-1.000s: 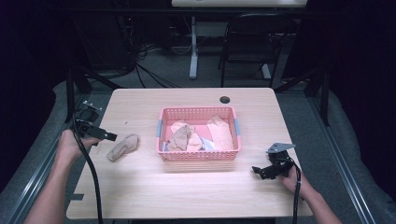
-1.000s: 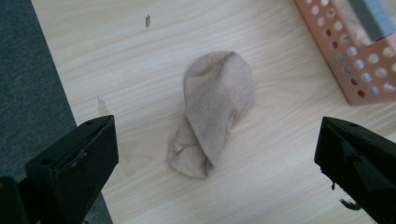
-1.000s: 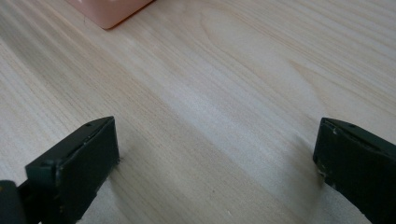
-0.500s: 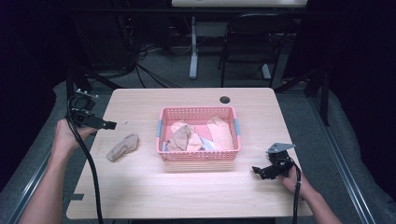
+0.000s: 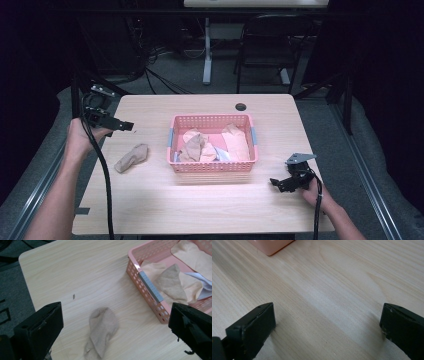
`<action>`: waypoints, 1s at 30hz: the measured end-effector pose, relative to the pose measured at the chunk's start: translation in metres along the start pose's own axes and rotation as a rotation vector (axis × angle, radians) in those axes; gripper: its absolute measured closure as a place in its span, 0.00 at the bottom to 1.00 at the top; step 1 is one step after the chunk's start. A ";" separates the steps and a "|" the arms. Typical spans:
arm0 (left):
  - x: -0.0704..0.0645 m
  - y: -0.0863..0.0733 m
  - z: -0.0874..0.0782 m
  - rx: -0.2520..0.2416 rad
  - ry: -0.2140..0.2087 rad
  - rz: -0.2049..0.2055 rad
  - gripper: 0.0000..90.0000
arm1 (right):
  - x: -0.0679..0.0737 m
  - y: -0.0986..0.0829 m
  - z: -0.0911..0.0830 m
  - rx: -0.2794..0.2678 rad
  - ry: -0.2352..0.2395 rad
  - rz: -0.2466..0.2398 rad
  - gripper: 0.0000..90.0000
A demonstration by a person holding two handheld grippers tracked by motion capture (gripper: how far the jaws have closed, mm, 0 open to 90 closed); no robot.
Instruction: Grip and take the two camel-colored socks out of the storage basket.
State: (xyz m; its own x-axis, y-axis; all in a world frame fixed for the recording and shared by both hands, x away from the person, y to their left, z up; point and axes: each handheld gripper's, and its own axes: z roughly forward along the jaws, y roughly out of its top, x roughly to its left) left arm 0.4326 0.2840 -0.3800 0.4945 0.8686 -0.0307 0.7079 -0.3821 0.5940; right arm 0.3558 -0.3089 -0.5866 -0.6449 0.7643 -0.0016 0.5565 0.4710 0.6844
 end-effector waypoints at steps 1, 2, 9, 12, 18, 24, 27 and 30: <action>-0.003 0.003 0.001 0.003 -0.004 0.006 0.00 | 0.000 0.000 0.000 0.000 0.000 0.000 0.00; -0.005 0.005 0.002 0.004 -0.005 0.013 0.00 | 0.000 0.000 0.000 0.000 0.000 0.000 0.00; -0.029 0.027 0.013 0.030 -0.037 0.078 0.00 | 0.000 0.000 0.000 0.000 0.000 0.000 0.00; -0.038 0.034 0.018 0.040 -0.043 0.102 0.00 | 0.000 0.000 0.000 0.000 0.000 0.000 0.00; -0.053 0.047 0.032 0.064 -0.058 0.136 0.00 | 0.000 0.000 0.000 0.000 0.000 0.000 0.00; -0.070 0.057 0.050 0.085 -0.078 0.172 0.00 | 0.000 0.000 0.000 0.000 0.000 0.000 0.00; -0.075 0.060 0.055 0.089 -0.081 0.181 0.00 | 0.000 0.000 0.000 0.000 0.000 0.000 0.00; -0.084 0.064 0.065 0.092 -0.095 0.201 0.00 | 0.000 0.000 0.000 0.000 0.000 0.000 0.00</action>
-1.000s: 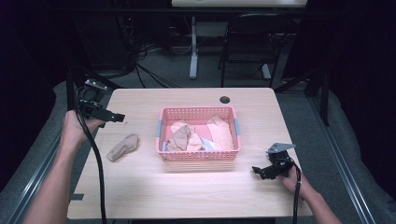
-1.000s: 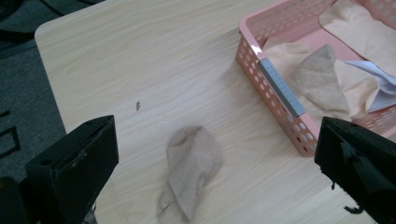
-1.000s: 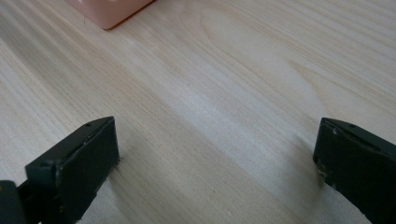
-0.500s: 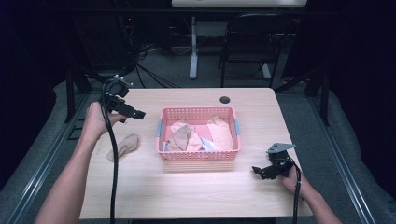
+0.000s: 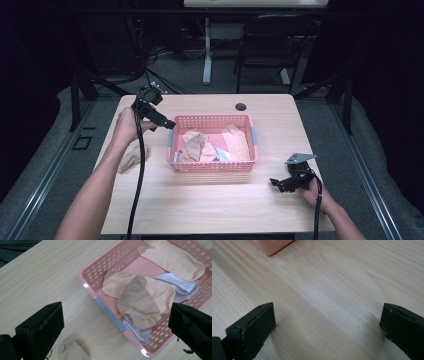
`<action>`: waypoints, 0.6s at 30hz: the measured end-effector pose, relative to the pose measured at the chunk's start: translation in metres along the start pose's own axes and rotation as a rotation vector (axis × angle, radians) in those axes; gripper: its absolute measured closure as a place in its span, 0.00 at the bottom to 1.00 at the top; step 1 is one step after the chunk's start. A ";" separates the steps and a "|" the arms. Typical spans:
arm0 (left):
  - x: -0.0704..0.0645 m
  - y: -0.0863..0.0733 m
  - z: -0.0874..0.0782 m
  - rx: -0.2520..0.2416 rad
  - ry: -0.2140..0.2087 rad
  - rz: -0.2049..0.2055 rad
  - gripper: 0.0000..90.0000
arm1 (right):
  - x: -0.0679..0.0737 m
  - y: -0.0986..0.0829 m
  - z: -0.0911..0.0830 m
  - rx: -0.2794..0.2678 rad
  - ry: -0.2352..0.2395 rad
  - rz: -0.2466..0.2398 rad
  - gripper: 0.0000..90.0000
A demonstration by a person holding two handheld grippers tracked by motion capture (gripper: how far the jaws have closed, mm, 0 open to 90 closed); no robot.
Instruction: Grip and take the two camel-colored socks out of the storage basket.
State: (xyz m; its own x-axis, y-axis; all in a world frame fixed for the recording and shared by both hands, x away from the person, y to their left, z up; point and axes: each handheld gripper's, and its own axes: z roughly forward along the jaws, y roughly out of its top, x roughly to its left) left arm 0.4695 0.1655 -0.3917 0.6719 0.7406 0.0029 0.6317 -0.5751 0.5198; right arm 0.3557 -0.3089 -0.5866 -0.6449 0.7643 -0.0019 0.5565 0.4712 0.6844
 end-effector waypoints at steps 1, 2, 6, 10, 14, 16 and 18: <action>0.000 0.000 0.000 0.000 0.000 0.000 0.00 | 0.000 0.000 0.000 0.000 0.000 0.000 0.00; -0.003 0.003 0.005 0.002 -0.008 0.005 0.01 | 0.000 0.000 0.000 0.000 0.000 0.000 0.00; -0.009 0.008 0.016 0.005 -0.033 0.014 0.01 | 0.000 0.000 0.000 0.001 0.001 -0.002 0.00; -0.015 0.012 0.025 0.011 -0.044 0.028 0.01 | 0.000 0.000 0.000 -0.001 0.002 -0.001 0.00; -0.020 0.015 0.034 0.012 -0.057 0.026 0.01 | 0.000 0.000 0.000 -0.001 0.002 -0.002 0.00; -0.022 0.017 0.041 0.019 -0.063 0.030 0.01 | 0.000 0.000 0.000 -0.001 0.002 -0.002 0.00; -0.025 0.018 0.048 0.020 -0.072 0.031 0.01 | 0.000 0.000 0.000 -0.001 0.003 -0.002 0.00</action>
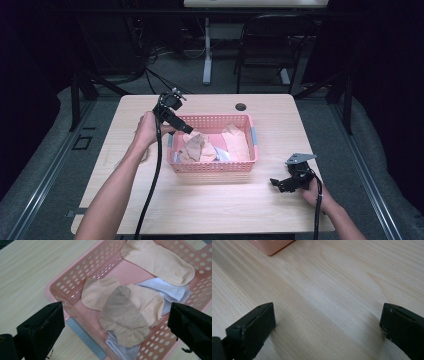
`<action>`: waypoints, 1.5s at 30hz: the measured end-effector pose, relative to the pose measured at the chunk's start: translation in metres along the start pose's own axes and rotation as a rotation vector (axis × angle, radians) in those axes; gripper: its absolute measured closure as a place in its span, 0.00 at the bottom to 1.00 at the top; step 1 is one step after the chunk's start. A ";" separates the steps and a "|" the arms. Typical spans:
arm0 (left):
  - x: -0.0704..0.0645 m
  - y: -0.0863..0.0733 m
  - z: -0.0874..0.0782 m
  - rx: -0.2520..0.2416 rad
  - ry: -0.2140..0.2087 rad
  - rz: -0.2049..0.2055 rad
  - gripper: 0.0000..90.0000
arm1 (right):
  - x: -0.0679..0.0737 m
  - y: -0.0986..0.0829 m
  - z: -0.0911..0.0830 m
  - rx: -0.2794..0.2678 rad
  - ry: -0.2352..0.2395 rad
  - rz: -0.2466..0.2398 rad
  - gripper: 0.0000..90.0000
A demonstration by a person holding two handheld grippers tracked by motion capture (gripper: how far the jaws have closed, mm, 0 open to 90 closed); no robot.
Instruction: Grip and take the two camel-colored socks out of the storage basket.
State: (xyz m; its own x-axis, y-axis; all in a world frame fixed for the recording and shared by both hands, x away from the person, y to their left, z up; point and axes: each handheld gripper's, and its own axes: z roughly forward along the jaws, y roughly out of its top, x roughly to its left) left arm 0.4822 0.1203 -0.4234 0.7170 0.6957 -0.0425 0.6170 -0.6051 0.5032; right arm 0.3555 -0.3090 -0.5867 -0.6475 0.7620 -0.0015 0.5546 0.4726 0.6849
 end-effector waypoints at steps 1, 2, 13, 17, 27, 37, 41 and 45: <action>-0.001 0.000 0.002 0.003 -0.006 -0.001 0.01 | 0.000 0.000 0.000 0.000 0.000 0.000 0.00; -0.001 0.000 0.002 0.003 -0.006 -0.001 0.01 | 0.000 0.000 0.000 -0.001 -0.001 0.000 0.00; -0.006 0.000 0.035 0.020 -0.039 -0.001 0.07 | 0.000 0.000 0.000 -0.001 0.002 -0.002 0.00; -0.006 0.000 0.047 0.034 -0.047 -0.008 0.09 | 0.000 0.000 0.000 -0.001 0.002 -0.003 0.00; -0.005 0.000 0.073 0.058 -0.063 -0.030 0.16 | 0.000 0.000 0.000 0.000 0.002 -0.004 0.00; -0.010 0.002 0.087 0.097 -0.050 -0.029 0.28 | 0.000 -0.001 0.000 -0.007 0.009 -0.002 0.00; -0.011 0.003 0.095 0.124 -0.037 -0.032 0.32 | 0.000 -0.001 0.000 -0.009 0.011 0.000 0.00; -0.013 0.003 0.101 0.129 -0.031 -0.048 0.36 | 0.000 -0.001 0.000 -0.009 0.012 -0.001 0.00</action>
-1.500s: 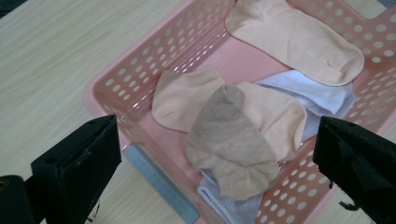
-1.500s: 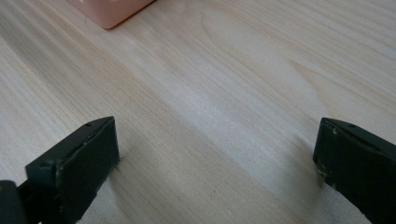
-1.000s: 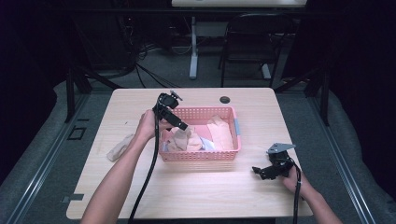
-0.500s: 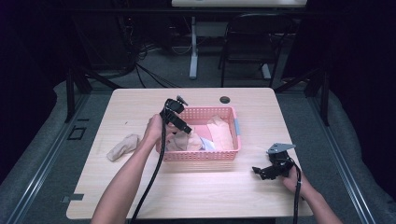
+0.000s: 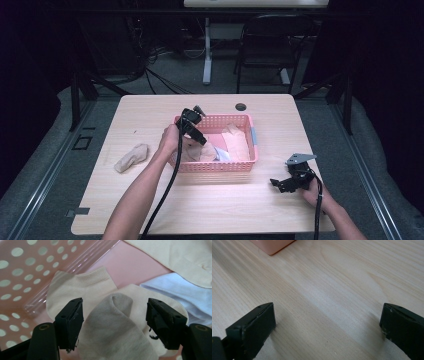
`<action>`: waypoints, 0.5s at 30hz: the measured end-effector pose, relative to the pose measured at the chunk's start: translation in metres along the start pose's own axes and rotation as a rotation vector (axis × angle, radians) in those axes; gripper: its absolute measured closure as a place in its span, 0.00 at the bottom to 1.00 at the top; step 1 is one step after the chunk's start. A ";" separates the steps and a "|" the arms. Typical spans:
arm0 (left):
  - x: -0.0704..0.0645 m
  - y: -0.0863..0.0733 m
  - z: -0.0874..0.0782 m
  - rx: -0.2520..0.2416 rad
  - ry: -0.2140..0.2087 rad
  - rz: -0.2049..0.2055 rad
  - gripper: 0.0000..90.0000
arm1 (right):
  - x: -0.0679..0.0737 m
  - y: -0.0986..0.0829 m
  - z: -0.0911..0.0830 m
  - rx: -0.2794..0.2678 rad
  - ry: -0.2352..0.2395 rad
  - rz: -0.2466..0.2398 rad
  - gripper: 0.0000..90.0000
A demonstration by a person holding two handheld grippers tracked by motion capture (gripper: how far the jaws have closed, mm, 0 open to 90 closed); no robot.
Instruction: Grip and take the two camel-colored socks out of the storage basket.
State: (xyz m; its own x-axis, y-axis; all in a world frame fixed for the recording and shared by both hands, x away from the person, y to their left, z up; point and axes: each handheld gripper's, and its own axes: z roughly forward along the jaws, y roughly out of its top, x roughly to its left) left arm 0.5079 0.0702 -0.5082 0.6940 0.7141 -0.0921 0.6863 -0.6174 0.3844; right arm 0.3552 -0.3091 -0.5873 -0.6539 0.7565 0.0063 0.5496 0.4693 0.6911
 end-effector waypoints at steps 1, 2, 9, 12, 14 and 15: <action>0.000 0.000 0.002 0.007 0.004 -0.003 0.43 | 0.000 0.000 -0.001 0.007 -0.005 -0.006 0.00; -0.001 0.001 0.003 0.013 0.012 -0.005 0.43 | 0.000 0.000 -0.001 0.007 -0.005 -0.006 0.00; -0.005 -0.001 0.001 0.028 0.002 0.011 0.85 | 0.000 0.000 -0.001 0.005 -0.005 -0.005 0.00; -0.004 -0.003 -0.007 0.017 -0.008 0.020 0.89 | 0.000 0.000 -0.001 0.007 -0.005 -0.003 0.00; -0.003 -0.005 -0.017 0.011 -0.014 0.030 0.89 | 0.000 0.000 -0.001 0.007 -0.005 -0.004 0.00; -0.003 -0.005 -0.017 0.011 -0.014 0.030 0.89 | 0.000 0.000 -0.001 0.007 -0.005 -0.004 0.00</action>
State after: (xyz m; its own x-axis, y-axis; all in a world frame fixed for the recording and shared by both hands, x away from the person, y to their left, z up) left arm 0.4986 0.0768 -0.4938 0.7171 0.6906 -0.0941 0.6676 -0.6418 0.3773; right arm 0.3546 -0.3095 -0.5867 -0.6532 0.7572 -0.0001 0.5510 0.4754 0.6859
